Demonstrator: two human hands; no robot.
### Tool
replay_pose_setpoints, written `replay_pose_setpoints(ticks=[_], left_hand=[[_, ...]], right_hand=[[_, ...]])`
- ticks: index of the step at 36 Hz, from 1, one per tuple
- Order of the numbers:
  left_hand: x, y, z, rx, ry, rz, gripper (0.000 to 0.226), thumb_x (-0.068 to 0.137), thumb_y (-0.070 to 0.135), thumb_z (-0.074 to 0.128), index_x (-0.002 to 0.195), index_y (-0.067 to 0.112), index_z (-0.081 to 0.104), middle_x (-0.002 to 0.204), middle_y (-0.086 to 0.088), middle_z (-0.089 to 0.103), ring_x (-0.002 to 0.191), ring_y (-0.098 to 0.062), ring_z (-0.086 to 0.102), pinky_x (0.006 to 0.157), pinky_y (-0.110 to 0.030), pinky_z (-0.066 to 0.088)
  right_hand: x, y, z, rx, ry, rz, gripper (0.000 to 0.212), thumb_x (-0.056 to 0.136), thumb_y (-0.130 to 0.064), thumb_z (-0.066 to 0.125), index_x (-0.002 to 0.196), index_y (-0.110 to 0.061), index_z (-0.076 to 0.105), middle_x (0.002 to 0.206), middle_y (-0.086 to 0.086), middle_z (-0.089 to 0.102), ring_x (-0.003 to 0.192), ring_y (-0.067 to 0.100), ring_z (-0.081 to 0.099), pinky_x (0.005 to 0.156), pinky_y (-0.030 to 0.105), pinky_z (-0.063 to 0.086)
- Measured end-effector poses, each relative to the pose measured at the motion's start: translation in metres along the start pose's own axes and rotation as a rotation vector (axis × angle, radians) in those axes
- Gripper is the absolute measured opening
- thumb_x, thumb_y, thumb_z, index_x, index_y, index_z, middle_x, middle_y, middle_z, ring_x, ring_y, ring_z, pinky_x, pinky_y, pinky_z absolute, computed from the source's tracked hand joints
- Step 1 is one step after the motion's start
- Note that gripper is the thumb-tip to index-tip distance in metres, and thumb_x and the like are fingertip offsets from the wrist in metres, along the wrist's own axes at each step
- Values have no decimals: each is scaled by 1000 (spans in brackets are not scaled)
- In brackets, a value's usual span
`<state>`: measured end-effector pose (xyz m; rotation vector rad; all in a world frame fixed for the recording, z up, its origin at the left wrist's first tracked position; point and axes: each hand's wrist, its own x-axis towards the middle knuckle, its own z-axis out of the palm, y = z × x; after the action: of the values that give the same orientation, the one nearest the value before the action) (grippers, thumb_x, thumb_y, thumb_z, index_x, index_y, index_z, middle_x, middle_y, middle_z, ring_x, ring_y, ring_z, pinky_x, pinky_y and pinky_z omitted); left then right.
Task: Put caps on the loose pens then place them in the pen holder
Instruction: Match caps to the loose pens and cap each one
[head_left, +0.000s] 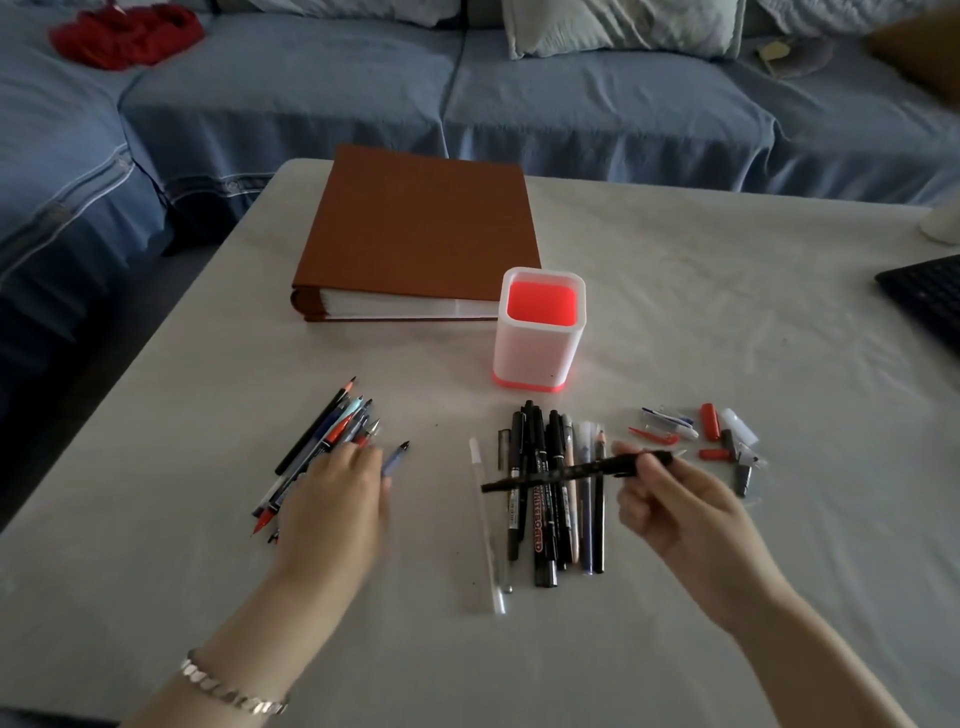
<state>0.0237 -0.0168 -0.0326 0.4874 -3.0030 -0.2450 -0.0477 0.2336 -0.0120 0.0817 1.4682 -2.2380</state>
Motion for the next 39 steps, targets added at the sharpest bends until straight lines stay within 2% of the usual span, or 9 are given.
replay_pose_setpoints(ticks=[3, 6, 8, 12, 15, 20, 25, 30, 39], left_hand=[[-4, -4, 7, 56, -93, -42, 30, 50, 0, 84, 68, 5, 61, 62, -12, 61, 52, -33, 59, 42, -29, 46], [-5, -3, 11, 57, -131, -44, 36, 39, -5, 85, 60, 7, 58, 57, -10, 58, 47, -30, 57, 35, -26, 42], [-5, -2, 14, 45, -144, -37, 39, 35, -8, 84, 57, 9, 57, 54, -9, 56, 44, -28, 56, 33, -26, 40], [-5, 6, 10, -71, -175, -39, 17, 65, -3, 72, 76, 4, 61, 75, -13, 58, 63, -34, 60, 50, -31, 38], [-7, 16, 7, -237, -75, -27, 11, 78, 1, 59, 89, 0, 61, 88, -16, 56, 66, -37, 59, 54, -35, 40], [-10, 38, -9, -419, -18, 44, 19, 86, 8, 52, 103, 8, 61, 94, -6, 59, 76, -26, 59, 65, -32, 45], [-14, 50, -16, -558, -33, 109, 14, 87, 14, 55, 99, 14, 63, 84, 3, 64, 72, -10, 57, 63, -20, 42], [-16, 57, -18, -570, -22, 131, 12, 87, 25, 55, 95, 23, 65, 81, 11, 64, 72, -9, 58, 63, -23, 48], [-18, 62, -17, -615, -69, 159, 28, 77, 39, 46, 97, 29, 65, 85, 15, 65, 79, -5, 58, 67, -26, 52]], right_hand=[[2, -14, -13, -90, 13, -13, 56, 37, -51, 85, 77, -13, 75, 59, -3, 57, 48, 7, 49, 53, 15, 49], [9, -22, -17, -304, 156, -32, 21, 83, -30, 58, 80, -13, 70, 69, 5, 53, 51, 15, 44, 48, 20, 42], [19, -20, -22, -566, 259, -78, 28, 95, -19, 41, 91, -10, 67, 65, 7, 46, 50, 16, 39, 51, 24, 34], [37, -11, -28, -1003, 279, -148, 30, 93, -22, 47, 72, -5, 60, 46, 0, 42, 35, 7, 38, 43, 19, 31], [47, -2, -27, -1212, 265, -170, 33, 92, -24, 50, 66, -3, 51, 52, 4, 50, 51, 21, 51, 52, 30, 34], [52, 7, -26, -1171, 234, -103, 29, 89, -25, 55, 110, -7, 59, 69, 1, 59, 56, 16, 58, 66, 30, 48], [52, -19, -57, -1312, 418, -296, 18, 86, -11, 57, 101, -7, 65, 83, 9, 61, 77, 27, 60, 80, 31, 44], [64, -45, -98, -1487, 619, -178, 26, 87, -17, 53, 110, -8, 63, 119, 15, 56, 104, 37, 54, 83, 38, 43], [80, -38, -115, -1558, 611, 11, 26, 90, -26, 51, 104, -9, 65, 115, 18, 56, 103, 38, 53, 75, 36, 40]])
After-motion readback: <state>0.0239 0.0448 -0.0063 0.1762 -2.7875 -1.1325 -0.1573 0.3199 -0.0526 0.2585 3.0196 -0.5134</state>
